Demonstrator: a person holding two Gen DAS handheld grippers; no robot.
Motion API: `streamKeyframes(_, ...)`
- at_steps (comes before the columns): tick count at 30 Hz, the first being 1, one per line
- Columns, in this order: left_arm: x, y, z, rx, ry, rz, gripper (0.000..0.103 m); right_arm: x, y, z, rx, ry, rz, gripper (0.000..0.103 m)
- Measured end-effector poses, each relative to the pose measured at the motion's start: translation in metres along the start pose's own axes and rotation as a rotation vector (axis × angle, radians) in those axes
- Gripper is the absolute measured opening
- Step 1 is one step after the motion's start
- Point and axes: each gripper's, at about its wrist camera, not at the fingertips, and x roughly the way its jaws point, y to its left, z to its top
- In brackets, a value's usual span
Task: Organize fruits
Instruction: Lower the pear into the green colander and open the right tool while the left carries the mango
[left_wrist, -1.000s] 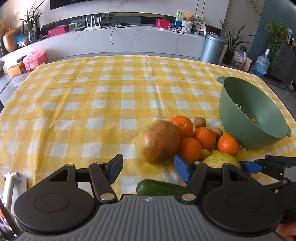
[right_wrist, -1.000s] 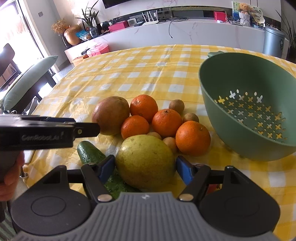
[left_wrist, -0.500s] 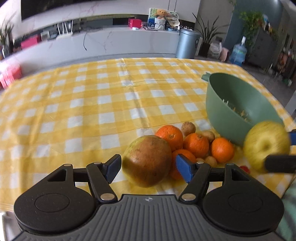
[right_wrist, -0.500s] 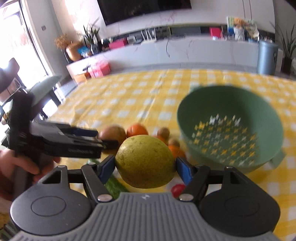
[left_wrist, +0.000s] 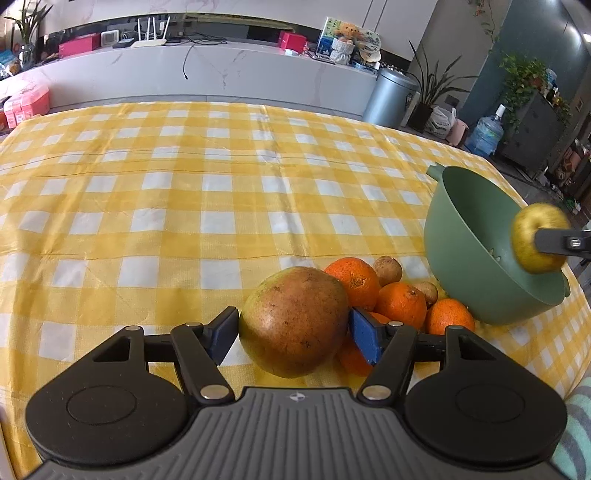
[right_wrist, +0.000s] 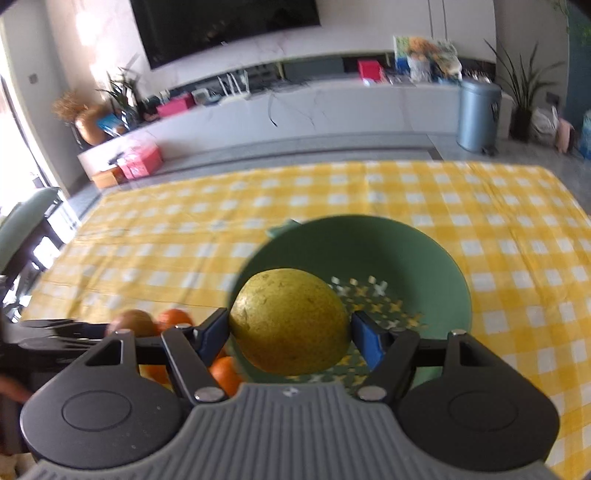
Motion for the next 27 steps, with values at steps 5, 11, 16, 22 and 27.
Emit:
streamKeyframes(5,-0.005,0.005,0.000,-0.057,-0.007,0.007,0.075,0.036,-0.017,0.010,-0.001,0.080,-0.025,0.069)
streamKeyframes(11,-0.024,-0.002,0.010,-0.068,-0.060,0.038,0.075,0.083,-0.022,0.020,-0.066,0.139,-0.077,0.069)
streamKeyframes(16,-0.037,-0.023,0.021,-0.047,-0.079,0.031,0.075,0.100,-0.026,0.021,-0.108,0.138,-0.113,0.069)
streamKeyframes(22,-0.034,-0.059,0.040,0.005,-0.073,0.005,0.075,0.108,-0.034,0.022,-0.096,0.160,-0.104,0.069)
streamKeyframes(27,-0.028,-0.089,0.048,0.041,-0.069,-0.024,0.075,0.107,-0.033,0.024,-0.111,0.168,-0.100,0.070)
